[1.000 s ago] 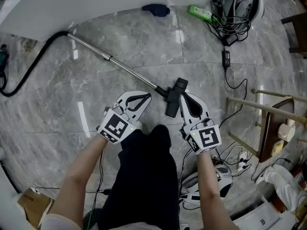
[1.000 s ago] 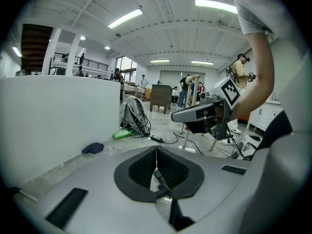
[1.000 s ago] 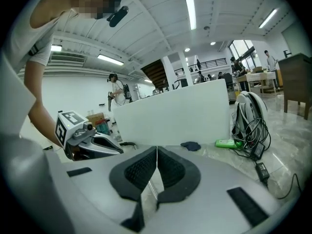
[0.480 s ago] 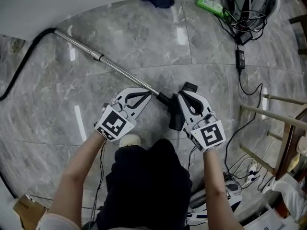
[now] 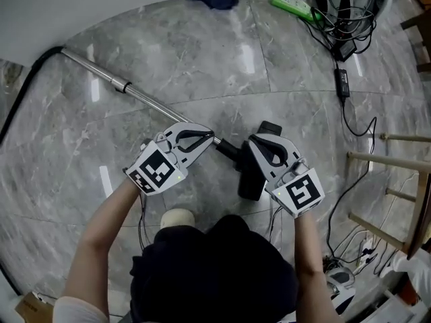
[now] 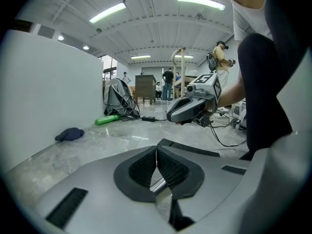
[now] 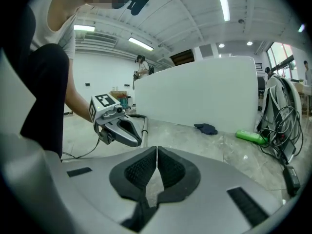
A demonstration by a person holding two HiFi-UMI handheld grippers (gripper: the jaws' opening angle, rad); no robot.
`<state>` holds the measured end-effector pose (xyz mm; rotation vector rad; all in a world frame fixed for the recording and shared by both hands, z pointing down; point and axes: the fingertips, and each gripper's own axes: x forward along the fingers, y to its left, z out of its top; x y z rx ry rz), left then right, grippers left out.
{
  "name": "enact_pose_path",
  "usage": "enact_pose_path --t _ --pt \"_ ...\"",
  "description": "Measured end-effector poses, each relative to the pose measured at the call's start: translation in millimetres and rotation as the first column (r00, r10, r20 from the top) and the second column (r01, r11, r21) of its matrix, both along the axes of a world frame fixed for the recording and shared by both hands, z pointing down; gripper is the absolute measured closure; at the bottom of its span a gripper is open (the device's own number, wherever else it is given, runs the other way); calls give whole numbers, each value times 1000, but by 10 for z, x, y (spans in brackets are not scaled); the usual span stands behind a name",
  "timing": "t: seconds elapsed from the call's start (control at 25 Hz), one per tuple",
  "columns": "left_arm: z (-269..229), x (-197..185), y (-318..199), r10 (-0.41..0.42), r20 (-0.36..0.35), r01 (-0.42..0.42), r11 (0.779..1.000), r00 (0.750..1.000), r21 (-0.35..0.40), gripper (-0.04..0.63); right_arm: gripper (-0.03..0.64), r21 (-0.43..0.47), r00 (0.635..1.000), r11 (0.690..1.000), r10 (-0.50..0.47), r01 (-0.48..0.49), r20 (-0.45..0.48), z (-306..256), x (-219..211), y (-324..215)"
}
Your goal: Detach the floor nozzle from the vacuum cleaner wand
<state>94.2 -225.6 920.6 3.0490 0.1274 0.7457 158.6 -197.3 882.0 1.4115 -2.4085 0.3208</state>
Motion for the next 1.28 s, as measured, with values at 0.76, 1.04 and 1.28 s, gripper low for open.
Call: enact_pose_path --t 0.76,1.04,1.28 --pt "979 -336 17 309 497 -492 819 811 294 364 423 -345 972 934 -159 91 -173 890 -360 321" --pt "1223 -213 -136 188 578 -493 755 794 432 404 422 -455 896 890 -229 34 -381 1342 -422 301" --pt "1199 -214 -133 188 579 -503 739 793 448 419 423 -469 819 882 -299 42 -490 1460 -464 328"
